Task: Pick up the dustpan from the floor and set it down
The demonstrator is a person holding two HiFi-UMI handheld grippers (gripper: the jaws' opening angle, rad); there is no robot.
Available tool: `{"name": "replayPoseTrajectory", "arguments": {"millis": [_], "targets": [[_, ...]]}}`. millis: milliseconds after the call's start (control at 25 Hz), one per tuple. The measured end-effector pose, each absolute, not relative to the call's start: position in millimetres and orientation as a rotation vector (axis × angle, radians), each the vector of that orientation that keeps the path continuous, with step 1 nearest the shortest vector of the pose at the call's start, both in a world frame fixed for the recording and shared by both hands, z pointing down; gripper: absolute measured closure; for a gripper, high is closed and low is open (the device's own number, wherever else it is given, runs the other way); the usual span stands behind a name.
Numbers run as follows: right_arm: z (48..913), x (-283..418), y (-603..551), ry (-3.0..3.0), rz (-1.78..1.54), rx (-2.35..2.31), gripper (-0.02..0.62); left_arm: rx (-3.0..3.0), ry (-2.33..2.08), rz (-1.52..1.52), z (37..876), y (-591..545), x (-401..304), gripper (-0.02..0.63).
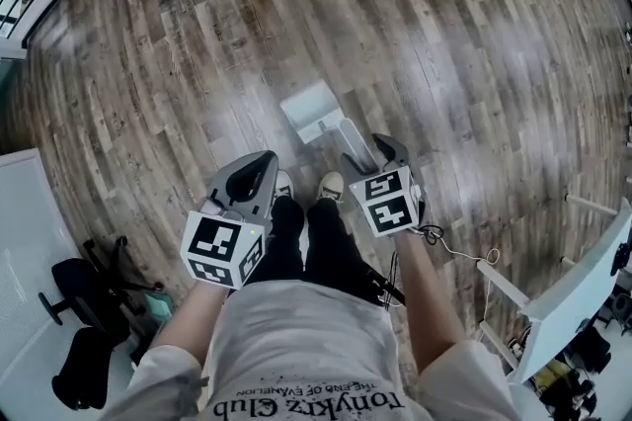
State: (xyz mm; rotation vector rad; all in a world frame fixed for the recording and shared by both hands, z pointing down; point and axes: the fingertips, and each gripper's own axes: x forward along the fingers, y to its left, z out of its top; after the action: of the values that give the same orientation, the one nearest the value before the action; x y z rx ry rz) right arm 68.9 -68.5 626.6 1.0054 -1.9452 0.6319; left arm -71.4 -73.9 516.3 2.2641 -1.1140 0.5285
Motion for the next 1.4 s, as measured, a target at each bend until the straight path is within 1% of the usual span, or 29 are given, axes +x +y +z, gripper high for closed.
{"name": "replayPoseTrajectory", "arguments": {"millis": [440, 1000, 1040, 1160, 1280, 1400], "targets": [[662.5, 64.5, -74.5, -1.880, 0.628, 0.933, 0.331, 2.225, -1.126, 0.522, 528.2, -75.8, -81.9, 0.583], [682.0, 58.9, -73.5, -1.841, 0.619, 0.894, 0.336, 2.216, -1.125, 0.530, 530.5, -74.3, -84.3, 0.583], [682.3, 60.0, -75.2, -1.839, 0.613, 0.899, 0.347, 2.215, -1.125, 0.530, 531.1, -74.9, -84.0, 0.583], [681.9, 65.2, -80.1, -1.830, 0.594, 0.923, 0.442, 2.215, -1.125, 0.527, 531.1, -76.5, -81.6, 0.583], [682.1, 66.6, -79.5, -1.828, 0.601, 0.926, 0.503, 2.217, -1.121, 0.528, 530.6, -75.9, -79.7, 0.583], [681.5, 65.5, -78.1, -1.831, 0.585, 0.920, 0.527, 2.216, -1.123, 0.529, 530.1, -75.5, -79.7, 0.583]]}}
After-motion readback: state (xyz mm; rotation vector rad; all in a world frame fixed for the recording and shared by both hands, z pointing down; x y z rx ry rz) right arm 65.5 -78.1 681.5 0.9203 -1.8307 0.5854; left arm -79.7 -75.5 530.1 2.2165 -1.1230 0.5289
